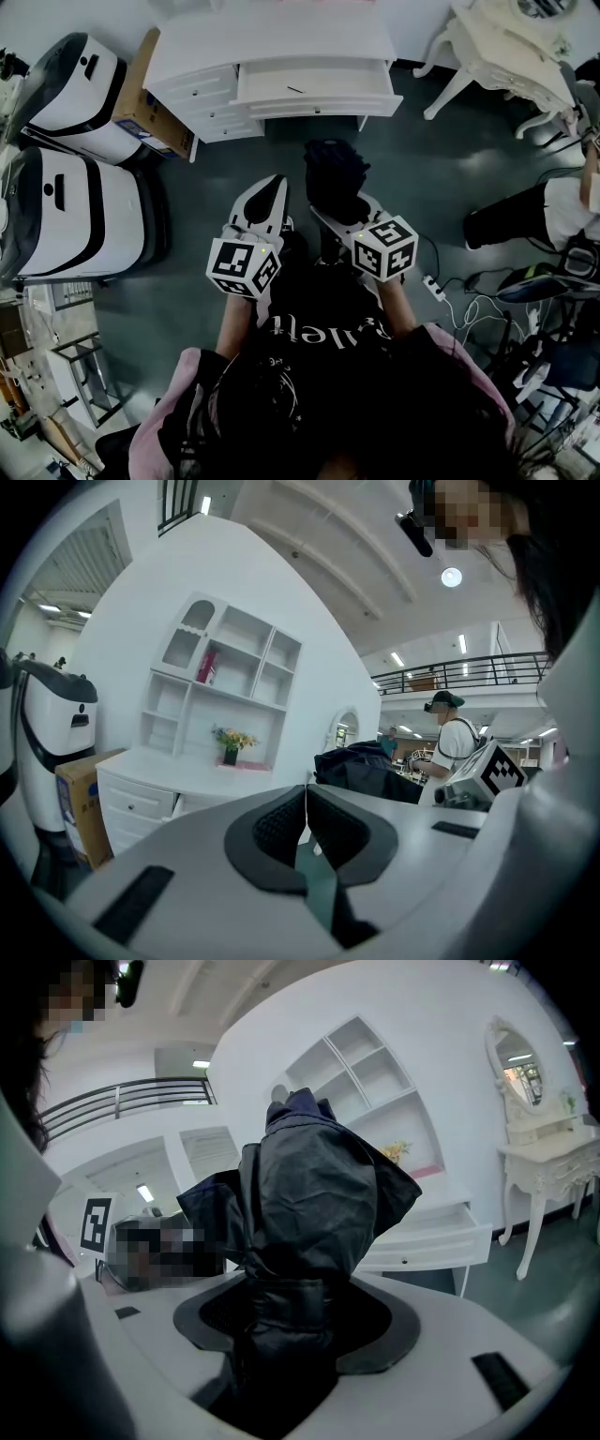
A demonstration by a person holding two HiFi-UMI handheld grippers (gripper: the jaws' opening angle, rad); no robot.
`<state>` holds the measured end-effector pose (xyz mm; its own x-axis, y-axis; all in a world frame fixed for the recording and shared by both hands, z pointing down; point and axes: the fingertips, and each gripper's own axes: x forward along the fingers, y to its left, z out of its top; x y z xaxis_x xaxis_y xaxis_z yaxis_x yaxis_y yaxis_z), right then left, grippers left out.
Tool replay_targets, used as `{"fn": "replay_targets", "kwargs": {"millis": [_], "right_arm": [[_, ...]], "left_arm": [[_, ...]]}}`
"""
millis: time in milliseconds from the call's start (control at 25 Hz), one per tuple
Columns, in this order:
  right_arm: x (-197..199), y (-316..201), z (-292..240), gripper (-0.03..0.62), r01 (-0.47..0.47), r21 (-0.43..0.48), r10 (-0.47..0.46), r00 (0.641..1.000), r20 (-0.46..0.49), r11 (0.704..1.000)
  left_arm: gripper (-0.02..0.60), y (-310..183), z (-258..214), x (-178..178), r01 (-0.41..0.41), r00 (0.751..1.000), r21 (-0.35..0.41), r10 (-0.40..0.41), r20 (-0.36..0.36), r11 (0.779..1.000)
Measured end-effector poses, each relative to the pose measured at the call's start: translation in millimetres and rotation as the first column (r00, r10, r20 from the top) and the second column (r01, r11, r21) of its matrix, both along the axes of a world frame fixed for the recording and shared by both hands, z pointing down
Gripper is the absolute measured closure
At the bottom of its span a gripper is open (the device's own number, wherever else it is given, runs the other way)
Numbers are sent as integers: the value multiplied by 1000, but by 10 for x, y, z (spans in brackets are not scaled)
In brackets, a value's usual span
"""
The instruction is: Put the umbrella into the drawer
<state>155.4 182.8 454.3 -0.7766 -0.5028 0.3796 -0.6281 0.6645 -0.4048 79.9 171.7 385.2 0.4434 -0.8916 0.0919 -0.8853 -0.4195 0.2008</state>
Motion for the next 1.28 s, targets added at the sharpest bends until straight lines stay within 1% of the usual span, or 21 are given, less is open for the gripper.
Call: {"fn": "replay_targets", "kwargs": {"millis": [120,240,480,680,920,1080,1280], "right_arm": [[80,-20,66,312,3,-12,-3,1000,-9,1000],[95,-111,101,312,-1,-20,0,1000,-13,1000],[24,-367,89,312,1,-18,-1,1000,-6,1000],[-69,-705,135,312,-23,-28,22,1000,-17,999],[-302,-1313,149,312,-71,-36,70,997,-18,997],[-611,-1787,157,312,-102,-59,101,995,-18,993],[-1039,-2331,135,312,-124,-68,123,992,-17,990]], "left_arm": [[565,-13,45,111,-10,1000,-13,10,1,1000],[565,-81,59,147,-16,1000,-18,16,4,1000],[565,-343,69,92,-17,1000,-17,17,6,1000],[565,-694,83,11,-45,999,-13,45,3,999],[565,-1306,60,-257,-86,996,-5,86,14,996],[565,-1786,5,-598,-109,994,-7,109,19,994],[565,-2343,-31,-981,-141,990,-5,141,15,990]]}}
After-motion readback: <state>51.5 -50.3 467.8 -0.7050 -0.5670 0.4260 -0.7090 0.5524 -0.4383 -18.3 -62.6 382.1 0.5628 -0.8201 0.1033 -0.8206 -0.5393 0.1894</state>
